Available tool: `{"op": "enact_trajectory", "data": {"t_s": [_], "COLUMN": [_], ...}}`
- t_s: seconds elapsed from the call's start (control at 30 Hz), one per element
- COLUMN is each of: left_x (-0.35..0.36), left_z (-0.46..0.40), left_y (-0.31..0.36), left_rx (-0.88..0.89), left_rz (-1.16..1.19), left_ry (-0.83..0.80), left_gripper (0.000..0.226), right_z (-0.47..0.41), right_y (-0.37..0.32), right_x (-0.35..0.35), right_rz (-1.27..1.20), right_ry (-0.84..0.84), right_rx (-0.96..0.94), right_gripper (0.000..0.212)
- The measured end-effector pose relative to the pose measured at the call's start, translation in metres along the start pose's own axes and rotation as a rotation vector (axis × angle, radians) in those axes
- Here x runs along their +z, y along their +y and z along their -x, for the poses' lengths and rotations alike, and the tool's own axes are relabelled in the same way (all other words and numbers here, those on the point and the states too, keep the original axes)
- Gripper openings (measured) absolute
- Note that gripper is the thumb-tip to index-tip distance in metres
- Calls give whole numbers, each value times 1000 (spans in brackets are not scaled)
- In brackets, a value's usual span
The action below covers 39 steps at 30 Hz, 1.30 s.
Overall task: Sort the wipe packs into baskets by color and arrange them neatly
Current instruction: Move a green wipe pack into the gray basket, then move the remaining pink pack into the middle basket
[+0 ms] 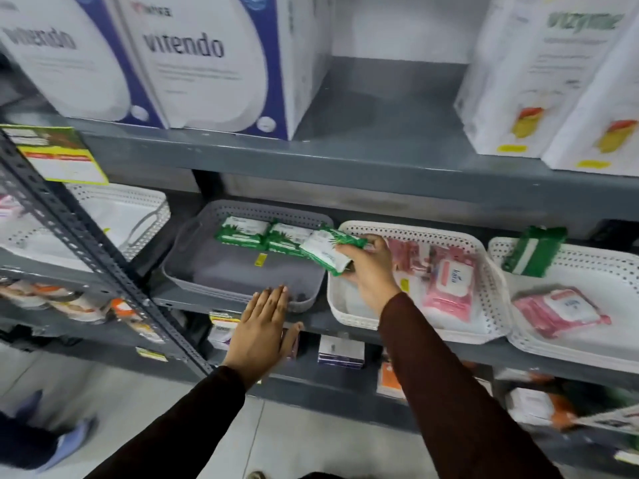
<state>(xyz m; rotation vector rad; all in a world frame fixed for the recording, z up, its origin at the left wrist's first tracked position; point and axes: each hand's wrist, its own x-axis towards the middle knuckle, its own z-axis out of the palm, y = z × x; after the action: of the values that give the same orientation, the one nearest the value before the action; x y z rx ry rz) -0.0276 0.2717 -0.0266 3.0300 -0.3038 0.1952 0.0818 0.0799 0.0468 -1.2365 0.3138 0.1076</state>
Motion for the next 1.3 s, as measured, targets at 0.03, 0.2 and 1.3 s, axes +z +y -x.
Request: {"op": "enact_trajectory", "data": {"t_s": [0.03,0.2,1.3], "left_x": [-1,-5,31], "left_z": [2,11,-61], "left_y": [-11,-52,222], "left_rx": [-11,-9,277], "left_rz": [3,26,135], "left_ry": [8,14,-29], "left_gripper": [68,65,74], "right_z": [-2,-15,-16], "right_y": [8,45,-73], "right_x": [21,92,-320], "right_rz": [-4,242,1226], "right_ry": [22,221,616], "right_rx": [2,-72,202], "right_gripper": [38,27,71]}}
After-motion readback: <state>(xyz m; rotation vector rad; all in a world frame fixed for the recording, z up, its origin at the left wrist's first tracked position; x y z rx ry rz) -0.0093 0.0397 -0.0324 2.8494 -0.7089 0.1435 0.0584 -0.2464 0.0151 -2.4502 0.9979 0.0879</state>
